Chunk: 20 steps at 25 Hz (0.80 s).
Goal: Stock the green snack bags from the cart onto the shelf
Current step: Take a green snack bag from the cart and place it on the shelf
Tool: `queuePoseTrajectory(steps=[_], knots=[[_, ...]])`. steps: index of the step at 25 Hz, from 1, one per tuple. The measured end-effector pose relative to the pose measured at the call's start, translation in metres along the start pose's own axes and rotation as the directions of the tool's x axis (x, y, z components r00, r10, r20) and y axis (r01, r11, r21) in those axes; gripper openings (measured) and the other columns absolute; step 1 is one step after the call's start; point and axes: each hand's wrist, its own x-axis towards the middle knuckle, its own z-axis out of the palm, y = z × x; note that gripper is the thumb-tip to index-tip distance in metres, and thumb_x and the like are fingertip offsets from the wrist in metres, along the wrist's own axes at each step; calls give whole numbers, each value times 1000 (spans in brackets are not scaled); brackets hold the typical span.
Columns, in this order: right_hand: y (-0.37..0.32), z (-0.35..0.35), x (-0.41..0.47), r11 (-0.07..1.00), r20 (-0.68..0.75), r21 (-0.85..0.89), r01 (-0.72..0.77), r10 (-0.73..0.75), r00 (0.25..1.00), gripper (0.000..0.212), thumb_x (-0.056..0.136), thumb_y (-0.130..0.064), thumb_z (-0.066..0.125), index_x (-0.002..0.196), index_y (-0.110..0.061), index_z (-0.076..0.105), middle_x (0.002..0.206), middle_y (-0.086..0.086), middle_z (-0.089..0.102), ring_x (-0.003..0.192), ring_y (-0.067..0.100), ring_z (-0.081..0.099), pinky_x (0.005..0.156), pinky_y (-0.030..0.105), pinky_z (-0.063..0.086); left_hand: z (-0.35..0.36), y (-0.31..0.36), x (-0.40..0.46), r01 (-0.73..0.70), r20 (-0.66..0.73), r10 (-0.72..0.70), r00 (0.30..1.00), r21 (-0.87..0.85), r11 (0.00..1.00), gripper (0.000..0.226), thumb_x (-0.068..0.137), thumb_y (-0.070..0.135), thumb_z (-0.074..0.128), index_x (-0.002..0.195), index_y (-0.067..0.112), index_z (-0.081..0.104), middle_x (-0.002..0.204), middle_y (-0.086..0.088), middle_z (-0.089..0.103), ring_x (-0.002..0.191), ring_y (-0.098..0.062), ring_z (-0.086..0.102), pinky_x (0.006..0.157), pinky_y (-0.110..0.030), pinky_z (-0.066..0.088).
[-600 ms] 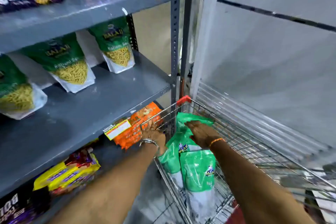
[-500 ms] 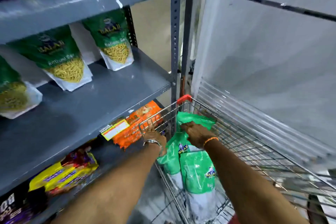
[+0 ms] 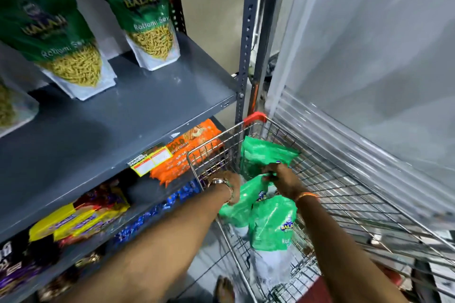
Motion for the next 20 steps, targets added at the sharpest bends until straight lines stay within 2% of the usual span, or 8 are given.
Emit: queuePoseTrajectory(steps=[2,6,9,11,13,16,18,20], knots=[[-12,-21,-26,992,-5,127,2,-1,1000,36,85,0,66,68,-32,67,63,-15,66,65,-6,60,69,28,47,-14,-4,-19,-28,-62,25,998,-47,999,35,68,19,69,98,3,72,103,-16,74,94,-31,73,73,-35,57],[-67,-70,-51,927,-116,368,74,-33,993,23,87,5,64,81,-16,71,81,2,70,76,-1,61,72,26,48,-57,-34,-72,-81,-285,35,958,-152,985,15,61,20,66,65,6,60,76,-14,68,78,-35,67,58,-30,47],[-139,-111,-40,834,-248,514,199,-78,966,13,90,-8,65,79,-11,70,79,1,67,78,12,57,69,25,47,-92,-70,-121,-166,-582,-64,810,-334,928,30,64,34,70,75,7,68,85,-12,70,87,-32,63,73,-33,50],[-191,-134,-25,758,-347,577,304,-109,932,33,88,-35,67,78,-4,66,77,6,60,73,11,54,63,24,45,-115,-93,-149,-242,-733,-176,657,-426,872,30,69,44,71,80,15,73,75,-4,72,75,-21,63,68,-29,45],[-241,-152,-10,710,-411,606,359,-108,905,37,96,-34,56,74,-5,62,71,6,56,61,5,51,53,21,42,-135,-114,-164,-392,-777,-339,530,-579,715,29,69,44,76,74,16,74,56,4,65,53,-4,56,54,-25,43],[-296,-166,26,697,-477,586,413,-116,871,36,102,-24,48,69,-17,58,57,-5,49,49,2,42,43,17,36,-160,-142,-163,-669,-682,-534,499,-695,262,12,70,24,84,78,17,79,76,5,77,75,-10,71,69,-40,61],[-322,-168,51,667,-536,573,476,-135,834,31,101,-27,49,76,-14,59,62,5,43,53,7,37,44,19,32,-176,-160,-157,-745,-659,-590,467,-652,139,13,72,12,82,80,20,76,77,9,76,78,-16,69,75,-43,59],[-338,-164,75,635,-562,577,514,-148,814,26,99,-32,49,85,-12,59,70,10,39,59,14,35,47,22,32,-192,-175,-152,-785,-645,-619,448,-615,72,18,75,4,78,85,18,74,71,17,75,76,-9,69,73,-29,59]])
